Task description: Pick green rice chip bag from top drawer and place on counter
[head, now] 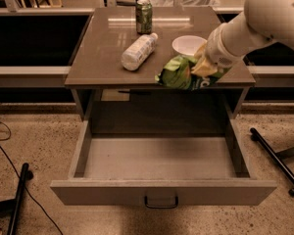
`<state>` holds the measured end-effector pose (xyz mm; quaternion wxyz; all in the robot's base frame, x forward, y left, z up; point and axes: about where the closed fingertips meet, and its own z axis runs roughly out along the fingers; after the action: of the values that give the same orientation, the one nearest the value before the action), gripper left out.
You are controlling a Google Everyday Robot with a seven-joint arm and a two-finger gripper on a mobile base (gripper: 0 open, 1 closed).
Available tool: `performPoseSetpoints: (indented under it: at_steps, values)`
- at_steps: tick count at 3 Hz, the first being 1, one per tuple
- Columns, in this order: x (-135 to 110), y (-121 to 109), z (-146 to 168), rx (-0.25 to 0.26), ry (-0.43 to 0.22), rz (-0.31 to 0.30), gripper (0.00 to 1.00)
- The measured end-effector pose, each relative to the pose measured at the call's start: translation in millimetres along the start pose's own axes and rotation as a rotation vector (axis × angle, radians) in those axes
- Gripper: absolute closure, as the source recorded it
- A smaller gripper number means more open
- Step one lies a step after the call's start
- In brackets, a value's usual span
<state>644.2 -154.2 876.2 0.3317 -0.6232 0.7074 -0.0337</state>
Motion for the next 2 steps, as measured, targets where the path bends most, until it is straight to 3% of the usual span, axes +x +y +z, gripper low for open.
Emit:
performPoseSetpoints:
  at_steps: [1,2]
  values:
    - [-13,-26,-37,0.13,0.008,-0.041,1.0]
    - [-36,-73,-74,0.285,0.029,-0.127,1.0]
